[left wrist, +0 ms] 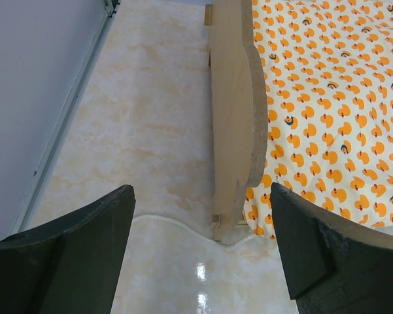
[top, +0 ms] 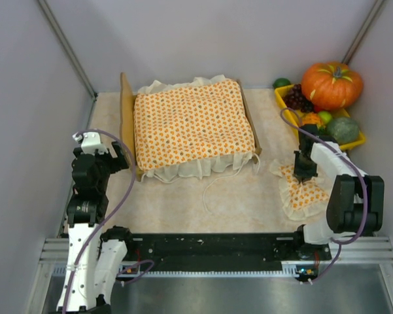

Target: Set up the pet bed

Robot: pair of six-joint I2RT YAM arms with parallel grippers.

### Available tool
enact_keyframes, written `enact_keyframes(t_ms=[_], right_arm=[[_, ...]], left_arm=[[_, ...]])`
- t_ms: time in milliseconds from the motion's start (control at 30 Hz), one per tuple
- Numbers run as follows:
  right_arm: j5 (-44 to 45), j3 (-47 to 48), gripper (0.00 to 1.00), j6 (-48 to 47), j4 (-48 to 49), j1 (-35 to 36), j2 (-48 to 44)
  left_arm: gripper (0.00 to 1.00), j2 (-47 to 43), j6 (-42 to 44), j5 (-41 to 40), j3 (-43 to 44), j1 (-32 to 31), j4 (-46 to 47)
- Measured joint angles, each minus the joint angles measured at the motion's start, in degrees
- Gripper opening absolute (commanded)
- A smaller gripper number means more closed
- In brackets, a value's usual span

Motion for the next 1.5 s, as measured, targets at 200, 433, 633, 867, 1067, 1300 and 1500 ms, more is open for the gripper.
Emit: enact_keyframes(t_ms=[200, 433, 633, 867, 1067, 1300, 1500], right_arm=[[-0.09, 1.33, 0.0, 1.62, -2.62, 1.53, -4.2], [-1.07, 18.01, 0.0, 5.66, -9.33, 6.27, -17.18], [-3.85, 35.36, 0.0, 9.38, -10.84, 13.86, -18.01], [-6.78, 50.23, 0.0, 17.31, -4.22, 30.4, -1.7], [-7.87, 71.06, 0.0, 26.29, 0.11, 39.98, 24.72], [-8.15, 85.22, 0.01, 33.4, 1.38, 45.38, 44.74], [-10.99, 85.42, 0.63, 30.95, 3.67, 46.34, 49.03]], left_arm=[[0.99, 0.0, -0.17, -2.6, 0.0, 0.0, -0.02], [0.99, 0.0, -1.66, -9.18, 0.02, 0.0, -0.68], [0.99, 0.0, -3.87, -16.96, 0.09, 0.0, -1.99], [0.99, -1.55, -6.56, -25.51, 0.57, 0.02, -3.23], [0.99, -4.22, -6.82, -29.18, 0.57, 0.28, -3.1], [0.99, -4.83, -6.86, -29.99, 0.55, 0.44, -3.04], [0.99, -4.81, -6.82, -29.7, 0.55, 0.46, -3.02]])
